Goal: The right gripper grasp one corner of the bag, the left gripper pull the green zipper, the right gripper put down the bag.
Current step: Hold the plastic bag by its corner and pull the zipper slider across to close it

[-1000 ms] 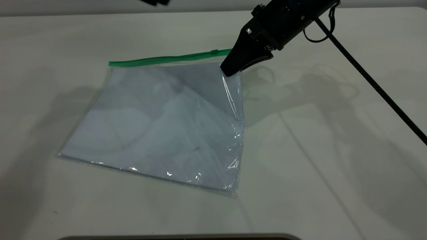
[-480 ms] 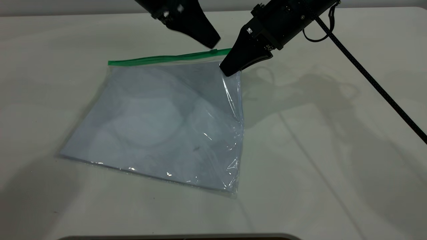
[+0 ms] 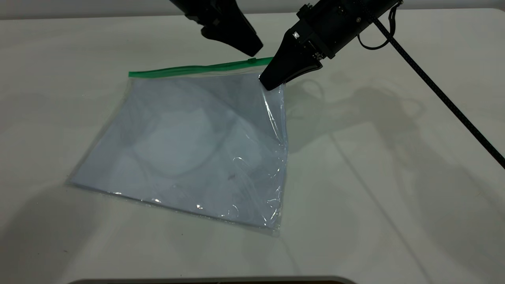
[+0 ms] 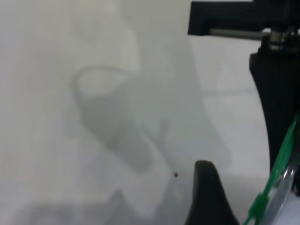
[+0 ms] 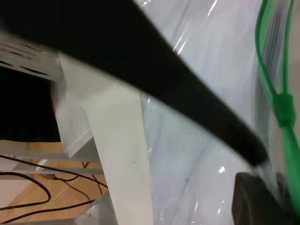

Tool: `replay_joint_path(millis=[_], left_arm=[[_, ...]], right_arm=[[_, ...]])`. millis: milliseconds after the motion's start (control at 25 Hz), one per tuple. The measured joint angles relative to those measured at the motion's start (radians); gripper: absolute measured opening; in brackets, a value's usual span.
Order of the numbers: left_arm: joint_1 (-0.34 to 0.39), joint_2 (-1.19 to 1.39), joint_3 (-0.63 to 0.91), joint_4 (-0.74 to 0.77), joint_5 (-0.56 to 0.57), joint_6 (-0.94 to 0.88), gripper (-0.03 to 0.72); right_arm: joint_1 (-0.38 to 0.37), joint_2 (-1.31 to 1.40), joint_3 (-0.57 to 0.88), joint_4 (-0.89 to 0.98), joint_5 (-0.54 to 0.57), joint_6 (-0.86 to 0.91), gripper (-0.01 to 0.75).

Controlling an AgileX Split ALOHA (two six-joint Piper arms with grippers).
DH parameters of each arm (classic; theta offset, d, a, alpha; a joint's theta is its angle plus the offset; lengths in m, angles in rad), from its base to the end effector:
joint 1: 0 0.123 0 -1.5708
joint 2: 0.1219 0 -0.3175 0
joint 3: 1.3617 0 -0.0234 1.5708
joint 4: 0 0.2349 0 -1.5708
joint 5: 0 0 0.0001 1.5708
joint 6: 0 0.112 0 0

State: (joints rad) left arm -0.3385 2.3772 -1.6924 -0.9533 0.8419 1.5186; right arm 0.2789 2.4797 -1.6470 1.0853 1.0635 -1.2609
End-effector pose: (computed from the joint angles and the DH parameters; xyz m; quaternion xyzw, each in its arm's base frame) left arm 0.4451 -0.2290 0.1185 0.5408 0.7573 -0.2680 0.2496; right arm 0.4277 0.2126 0.0737 -0.3745 0.8212 0.4169 0.1075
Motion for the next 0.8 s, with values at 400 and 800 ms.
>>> replay_joint_path(millis=[400,800], left_arm=[[-0.018,0.028,-0.009,-0.006,-0.003,0.002,0.490],[-0.018,0.028,-0.009,0.066,0.001,-0.037,0.419]], right_arm=[[0.000,0.000,0.000,-0.003,0.002,0.000,0.035],[0.000,0.000,0.000,-0.004,0.003,0.000,0.035]])
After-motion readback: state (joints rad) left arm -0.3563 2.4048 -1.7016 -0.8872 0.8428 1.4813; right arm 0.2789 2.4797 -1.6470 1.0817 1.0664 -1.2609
